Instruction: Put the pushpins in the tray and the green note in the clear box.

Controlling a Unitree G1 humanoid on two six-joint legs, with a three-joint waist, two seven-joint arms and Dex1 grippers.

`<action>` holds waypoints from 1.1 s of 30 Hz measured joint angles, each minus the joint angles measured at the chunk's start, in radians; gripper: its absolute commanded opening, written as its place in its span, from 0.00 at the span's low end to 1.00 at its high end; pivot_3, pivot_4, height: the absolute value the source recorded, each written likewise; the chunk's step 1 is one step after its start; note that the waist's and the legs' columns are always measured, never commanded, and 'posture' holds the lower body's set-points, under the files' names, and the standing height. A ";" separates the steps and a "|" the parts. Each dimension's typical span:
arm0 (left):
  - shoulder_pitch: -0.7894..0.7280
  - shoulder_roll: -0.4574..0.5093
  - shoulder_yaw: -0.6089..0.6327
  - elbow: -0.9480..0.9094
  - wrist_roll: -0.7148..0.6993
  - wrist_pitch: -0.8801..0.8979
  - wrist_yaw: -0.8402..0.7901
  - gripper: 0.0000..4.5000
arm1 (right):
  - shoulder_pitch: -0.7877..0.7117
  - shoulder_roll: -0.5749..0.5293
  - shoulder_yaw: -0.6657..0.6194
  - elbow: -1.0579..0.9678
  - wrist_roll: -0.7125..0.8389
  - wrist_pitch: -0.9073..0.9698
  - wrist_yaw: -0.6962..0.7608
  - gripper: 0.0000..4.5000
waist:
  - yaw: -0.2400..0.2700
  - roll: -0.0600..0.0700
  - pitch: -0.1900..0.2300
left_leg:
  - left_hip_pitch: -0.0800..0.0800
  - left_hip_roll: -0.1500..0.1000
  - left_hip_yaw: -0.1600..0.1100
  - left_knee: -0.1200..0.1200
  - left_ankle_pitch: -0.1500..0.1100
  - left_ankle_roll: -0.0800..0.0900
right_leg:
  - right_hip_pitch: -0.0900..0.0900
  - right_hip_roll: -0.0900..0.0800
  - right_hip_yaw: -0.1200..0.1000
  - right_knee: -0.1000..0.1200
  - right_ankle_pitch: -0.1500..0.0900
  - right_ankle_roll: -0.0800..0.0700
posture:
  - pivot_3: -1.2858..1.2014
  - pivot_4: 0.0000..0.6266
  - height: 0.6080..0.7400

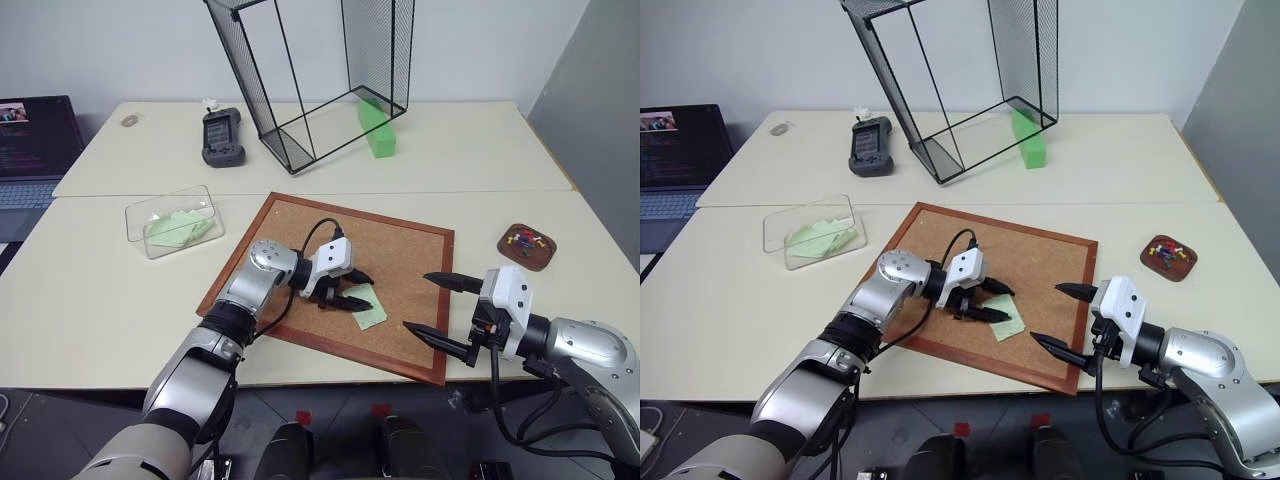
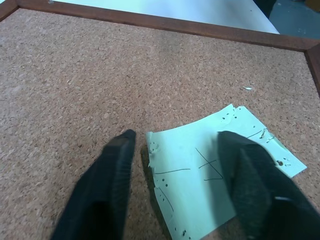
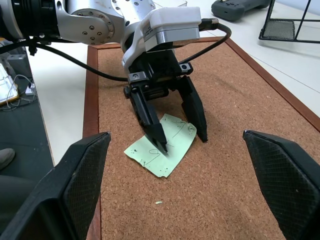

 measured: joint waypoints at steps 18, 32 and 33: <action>-0.009 0.020 0.017 -0.001 -0.005 0.009 -0.019 0.02 | -0.010 0.002 0.000 0.015 0.000 -0.002 -0.013 1.00 | 0.000 0.000 0.000 | 0.000 0.000 0.000 0.000 0.000 0.000 | 0.000 0.000 0.000 0.000 0.000 0.000 | 0.52 0.24 1.00; 0.010 0.240 0.220 -0.366 -0.231 0.455 -0.026 0.02 | -0.080 0.043 -0.001 -0.003 0.063 -0.002 -0.023 1.00 | -0.001 0.000 0.000 | 0.000 0.002 -0.001 0.000 0.000 0.000 | 0.000 -0.001 0.000 0.000 0.000 0.000 | 0.52 0.24 1.00; 0.019 0.250 0.234 -0.393 -0.245 0.480 -0.013 0.02 | -0.087 0.044 -0.002 -0.005 0.070 -0.002 -0.024 1.00 | -0.001 0.000 0.000 | 0.000 0.002 -0.001 0.000 0.000 0.000 | 0.000 -0.001 0.000 0.000 0.000 0.000 | 0.52 0.24 1.00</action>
